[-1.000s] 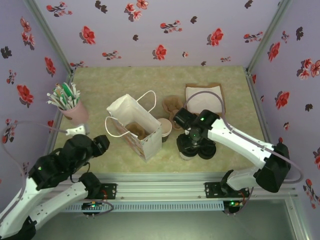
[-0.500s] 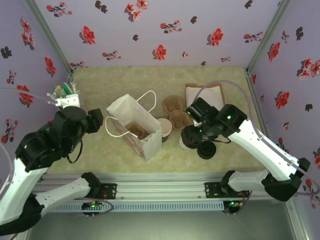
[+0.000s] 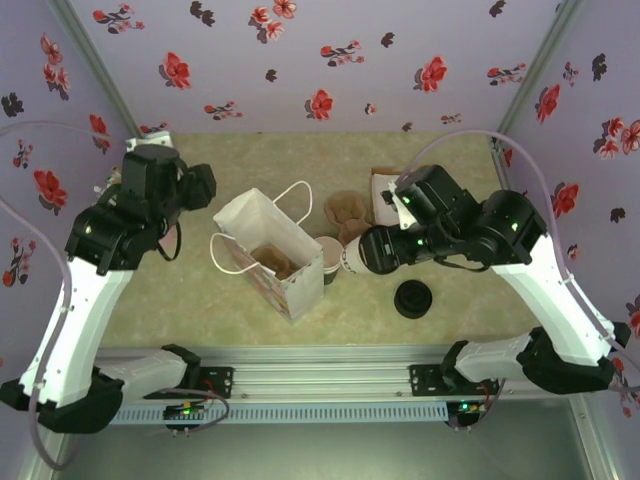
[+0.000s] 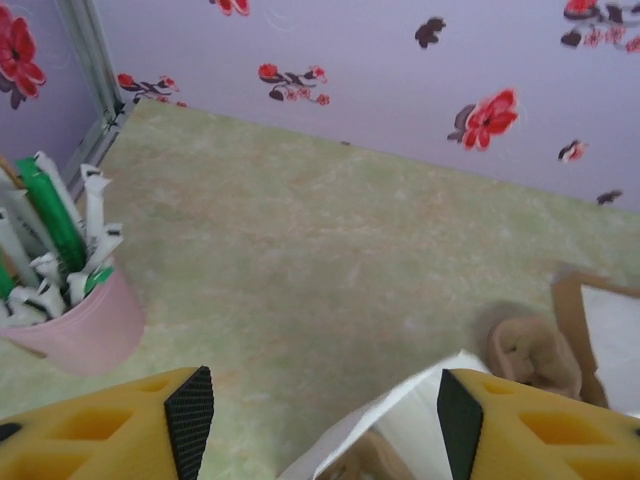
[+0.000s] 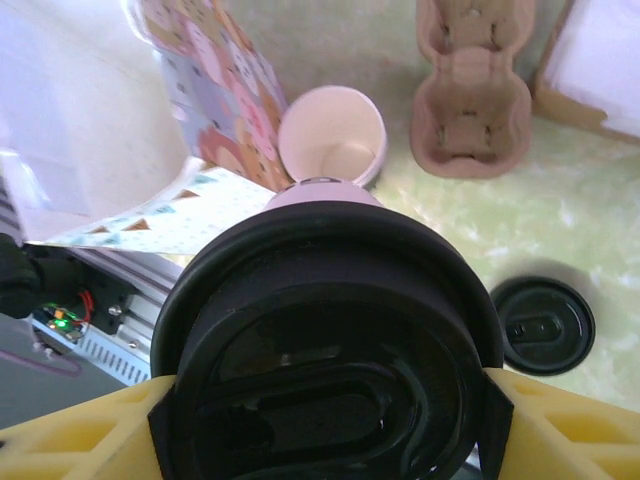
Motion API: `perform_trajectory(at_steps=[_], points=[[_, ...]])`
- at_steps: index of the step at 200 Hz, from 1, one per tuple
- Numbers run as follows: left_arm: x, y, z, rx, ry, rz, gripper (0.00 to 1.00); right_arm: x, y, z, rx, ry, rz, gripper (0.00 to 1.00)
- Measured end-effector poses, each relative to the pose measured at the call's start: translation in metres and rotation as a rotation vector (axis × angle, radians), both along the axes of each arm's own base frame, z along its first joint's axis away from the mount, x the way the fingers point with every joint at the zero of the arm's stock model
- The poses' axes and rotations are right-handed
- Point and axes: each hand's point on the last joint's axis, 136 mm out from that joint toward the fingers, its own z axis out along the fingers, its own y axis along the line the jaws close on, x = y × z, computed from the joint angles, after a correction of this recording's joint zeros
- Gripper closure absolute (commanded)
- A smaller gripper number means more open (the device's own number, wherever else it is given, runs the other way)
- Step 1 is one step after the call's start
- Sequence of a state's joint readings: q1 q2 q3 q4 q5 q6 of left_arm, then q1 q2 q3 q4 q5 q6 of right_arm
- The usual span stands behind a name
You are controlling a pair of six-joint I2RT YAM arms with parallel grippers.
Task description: Pack the takeout coffee
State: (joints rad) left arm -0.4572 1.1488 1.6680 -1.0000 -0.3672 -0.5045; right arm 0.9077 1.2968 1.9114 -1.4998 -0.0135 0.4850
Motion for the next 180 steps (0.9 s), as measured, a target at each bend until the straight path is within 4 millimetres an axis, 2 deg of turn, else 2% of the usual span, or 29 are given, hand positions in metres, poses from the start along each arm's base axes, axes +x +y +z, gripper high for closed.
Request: perform_trajectory(at_steps=[17,43,88,114,180], points=[[0.018,0.004,0.0,-0.057,0.012,0.004,0.37,0.002,0.013,0.014,0.026,-0.023,0.037,0.3],[0.045,0.017,-0.012,-0.162,0.045,0.015,0.38,0.004,0.033,0.033,0.053,-0.052,0.09,0.3],[0.073,0.045,-0.067,-0.31,0.161,0.058,0.41,0.008,0.063,0.053,0.093,-0.1,0.156,0.3],[0.076,0.044,-0.092,-0.342,0.222,0.05,0.41,0.014,0.074,0.056,0.1,-0.106,0.167,0.3],[0.085,0.037,-0.12,-0.364,0.278,0.025,0.42,0.034,0.12,0.036,0.076,-0.071,0.209,0.3]])
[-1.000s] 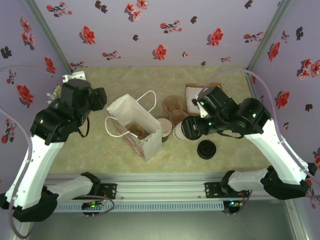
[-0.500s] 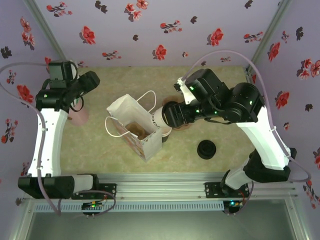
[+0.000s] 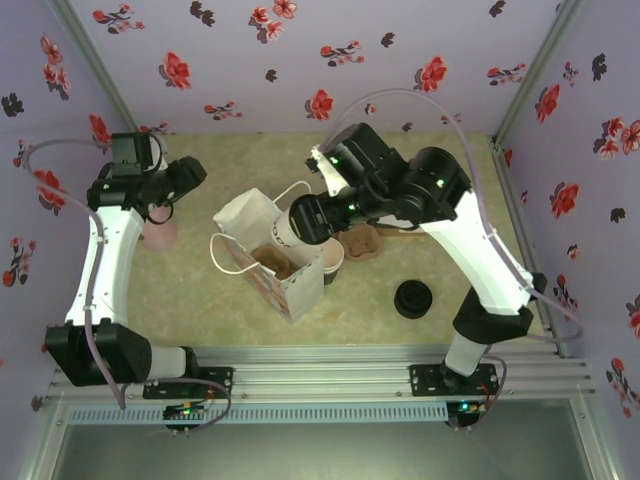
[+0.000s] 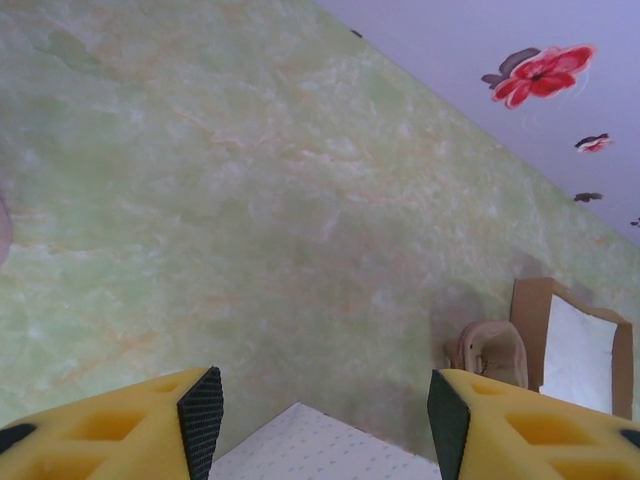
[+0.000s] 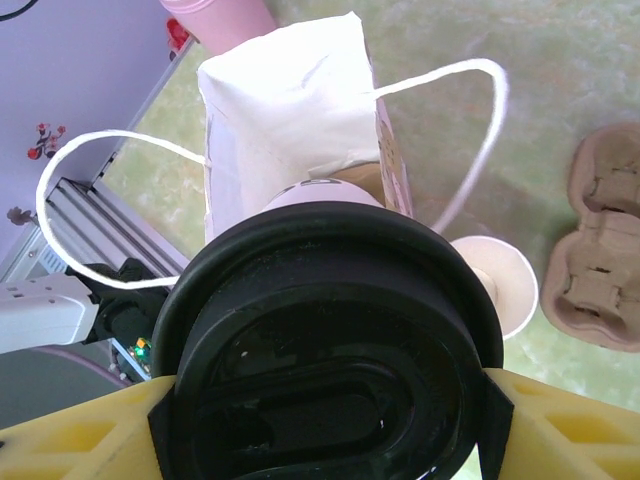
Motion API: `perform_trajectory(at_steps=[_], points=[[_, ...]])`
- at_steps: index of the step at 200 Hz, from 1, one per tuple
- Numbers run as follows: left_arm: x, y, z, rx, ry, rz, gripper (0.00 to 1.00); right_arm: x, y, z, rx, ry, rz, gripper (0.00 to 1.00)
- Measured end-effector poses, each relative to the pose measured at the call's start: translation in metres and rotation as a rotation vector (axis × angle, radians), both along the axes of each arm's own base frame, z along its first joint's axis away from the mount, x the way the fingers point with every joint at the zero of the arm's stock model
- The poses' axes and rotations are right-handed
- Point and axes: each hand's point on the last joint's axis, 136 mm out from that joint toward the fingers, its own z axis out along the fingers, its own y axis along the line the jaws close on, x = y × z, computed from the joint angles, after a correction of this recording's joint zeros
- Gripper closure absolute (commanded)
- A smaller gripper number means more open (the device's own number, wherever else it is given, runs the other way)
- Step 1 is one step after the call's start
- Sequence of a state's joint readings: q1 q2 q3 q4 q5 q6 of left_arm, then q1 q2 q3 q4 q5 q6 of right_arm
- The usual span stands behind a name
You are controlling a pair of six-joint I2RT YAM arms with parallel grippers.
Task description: Pack the takeout coffee
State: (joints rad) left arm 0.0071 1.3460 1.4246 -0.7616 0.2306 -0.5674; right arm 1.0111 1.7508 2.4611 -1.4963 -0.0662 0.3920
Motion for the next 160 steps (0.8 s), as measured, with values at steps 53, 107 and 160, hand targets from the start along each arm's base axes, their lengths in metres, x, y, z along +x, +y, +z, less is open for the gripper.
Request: perform_trajectory(at_steps=[53,107,160], points=[[0.006,0.0,-0.036,0.012,0.089,-0.024,0.42,0.01,0.03,-0.024,-0.057,0.021,0.016,0.3],[0.005,0.0,-0.063,0.022,0.154,-0.038,0.43,0.014,0.04,-0.051,-0.165,0.03,0.023,0.31],[0.012,-0.004,-0.074,0.005,0.168,-0.054,0.43,0.017,0.047,-0.069,-0.219,0.04,0.036,0.32]])
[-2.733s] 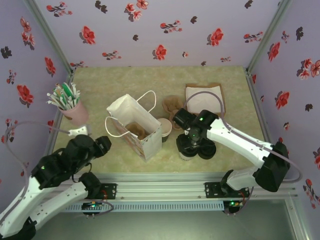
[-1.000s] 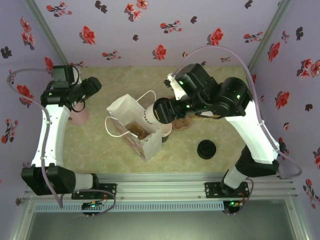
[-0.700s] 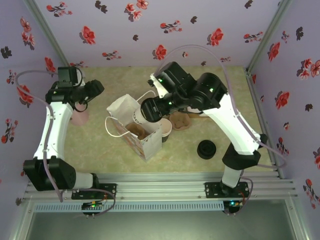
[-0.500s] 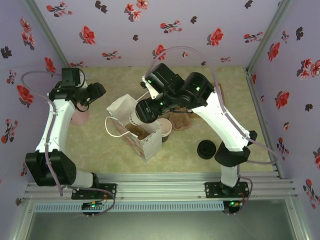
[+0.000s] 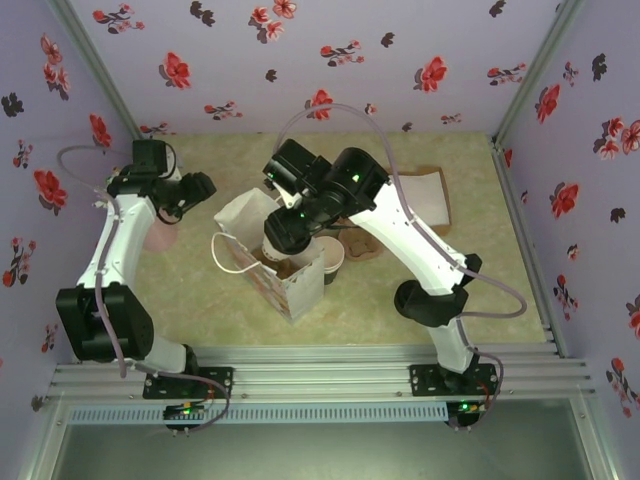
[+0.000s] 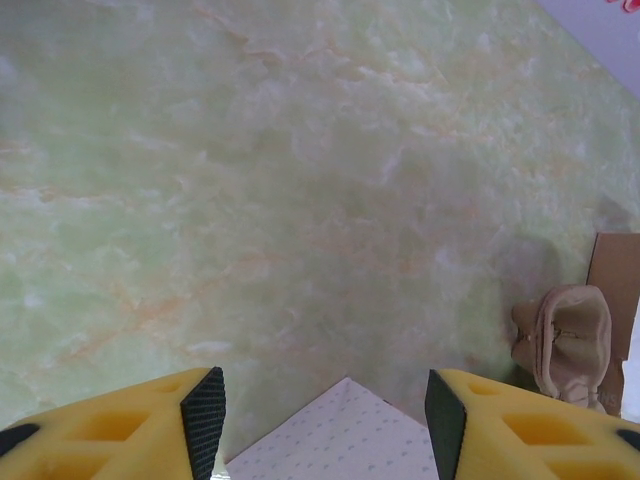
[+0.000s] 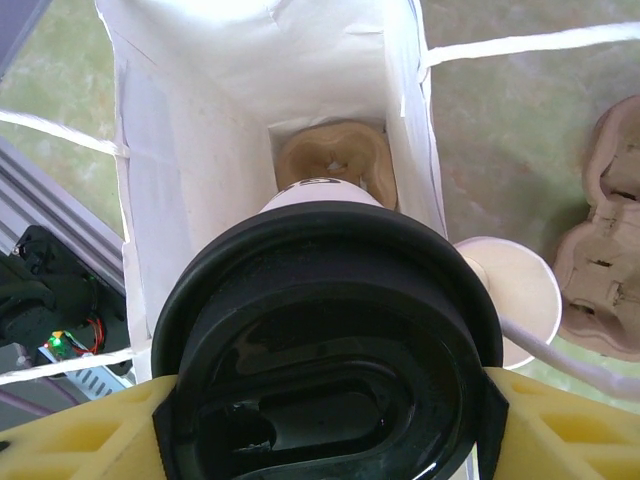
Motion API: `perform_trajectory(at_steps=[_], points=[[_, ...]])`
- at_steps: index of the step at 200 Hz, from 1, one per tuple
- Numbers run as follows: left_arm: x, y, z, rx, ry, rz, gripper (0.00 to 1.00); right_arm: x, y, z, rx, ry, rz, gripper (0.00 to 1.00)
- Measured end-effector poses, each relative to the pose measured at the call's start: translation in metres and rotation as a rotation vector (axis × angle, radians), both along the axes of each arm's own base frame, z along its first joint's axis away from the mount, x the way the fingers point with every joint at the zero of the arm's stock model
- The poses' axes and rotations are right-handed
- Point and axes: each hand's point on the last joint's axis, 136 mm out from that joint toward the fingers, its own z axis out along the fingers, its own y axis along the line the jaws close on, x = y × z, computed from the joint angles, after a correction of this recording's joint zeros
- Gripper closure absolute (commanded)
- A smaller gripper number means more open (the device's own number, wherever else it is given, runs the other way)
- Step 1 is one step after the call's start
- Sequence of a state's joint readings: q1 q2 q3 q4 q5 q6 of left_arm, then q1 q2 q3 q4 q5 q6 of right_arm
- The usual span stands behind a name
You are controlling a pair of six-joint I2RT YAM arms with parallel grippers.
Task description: Pack the takeout coffee
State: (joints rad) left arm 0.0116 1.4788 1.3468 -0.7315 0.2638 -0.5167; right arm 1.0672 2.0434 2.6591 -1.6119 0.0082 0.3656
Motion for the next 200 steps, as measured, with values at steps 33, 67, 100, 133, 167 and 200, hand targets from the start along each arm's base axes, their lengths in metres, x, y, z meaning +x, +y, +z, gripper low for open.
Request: perform_trajectory(at_steps=[33,67,100,133,167,200], points=[[0.002,-0.002,-0.017,-0.011,0.028,-0.006,0.44,0.002,0.006,-0.009,-0.019,0.006,0.01,0.32],[-0.002,-0.006,-0.035,-0.026,0.054,-0.017,0.45,0.002,0.013,-0.018,-0.035,0.015,0.018,0.33],[-0.004,-0.011,-0.044,-0.033,0.059,-0.028,0.45,0.003,0.019,-0.025,-0.048,0.018,0.03,0.33],[-0.009,-0.011,-0.056,-0.034,0.082,-0.03,0.45,0.004,0.023,-0.035,-0.072,0.021,0.031,0.33],[-0.011,-0.011,-0.062,-0.034,0.084,-0.031,0.45,0.005,0.024,-0.038,-0.081,0.016,0.027,0.33],[-0.016,-0.013,-0.067,-0.04,0.088,-0.032,0.45,0.006,0.023,-0.039,-0.086,0.016,0.025,0.34]])
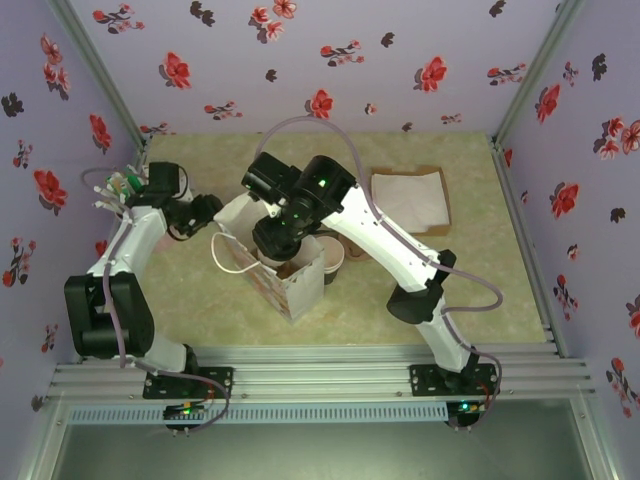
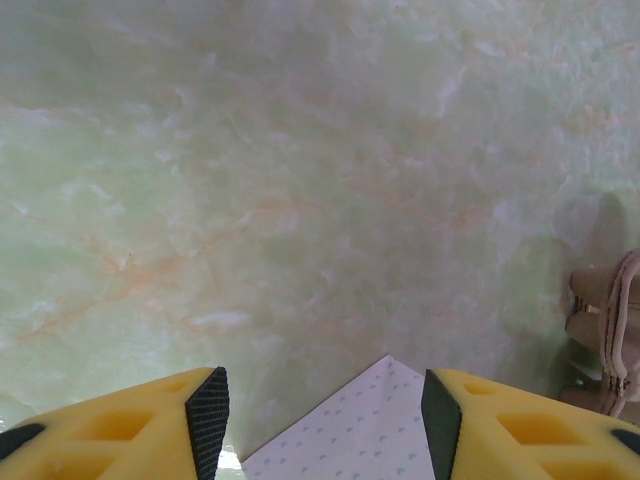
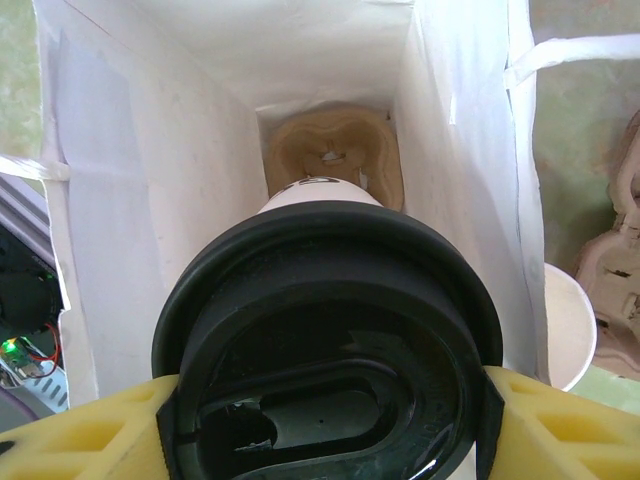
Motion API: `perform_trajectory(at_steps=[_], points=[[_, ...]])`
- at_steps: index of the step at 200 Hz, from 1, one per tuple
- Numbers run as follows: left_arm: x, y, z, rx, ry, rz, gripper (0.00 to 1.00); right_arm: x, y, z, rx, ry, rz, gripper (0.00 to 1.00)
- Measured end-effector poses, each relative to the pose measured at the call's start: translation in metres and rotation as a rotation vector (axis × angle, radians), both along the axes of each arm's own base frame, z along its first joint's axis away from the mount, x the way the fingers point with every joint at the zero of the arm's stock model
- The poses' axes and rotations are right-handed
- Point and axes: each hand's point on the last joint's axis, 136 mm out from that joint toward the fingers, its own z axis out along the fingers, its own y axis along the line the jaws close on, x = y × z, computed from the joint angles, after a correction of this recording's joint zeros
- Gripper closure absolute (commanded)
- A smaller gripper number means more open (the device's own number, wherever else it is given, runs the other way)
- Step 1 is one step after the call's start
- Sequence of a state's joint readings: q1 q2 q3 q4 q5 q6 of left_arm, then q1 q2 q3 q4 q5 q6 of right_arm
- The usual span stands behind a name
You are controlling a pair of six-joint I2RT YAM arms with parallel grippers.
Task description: Pack the takeout coffee
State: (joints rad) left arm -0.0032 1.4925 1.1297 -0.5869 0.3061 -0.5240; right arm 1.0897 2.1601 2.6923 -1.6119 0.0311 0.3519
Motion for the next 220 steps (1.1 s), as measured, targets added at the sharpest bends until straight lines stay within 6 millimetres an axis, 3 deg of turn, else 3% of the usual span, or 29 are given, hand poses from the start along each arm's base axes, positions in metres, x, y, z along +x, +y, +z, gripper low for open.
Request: perform_trajectory(at_steps=[96,167,220], points=[[-0.007,-0.02,-0.003,-0.019,-0.02,-0.042,0.45,-0.008,-0.002,-0.026,-0.077,0.054,-0.009,0.34],[-0.024,-0.03,-0.007,-0.033,-0.018,-0.051,0.46,-0.017,-0.007,-0.048,-0.148,0.102,-0.021,0.35],[-0.042,-0.031,-0.003,-0.051,-0.039,-0.035,0.48,-0.019,-0.012,-0.049,-0.159,0.108,-0.023,0.35]])
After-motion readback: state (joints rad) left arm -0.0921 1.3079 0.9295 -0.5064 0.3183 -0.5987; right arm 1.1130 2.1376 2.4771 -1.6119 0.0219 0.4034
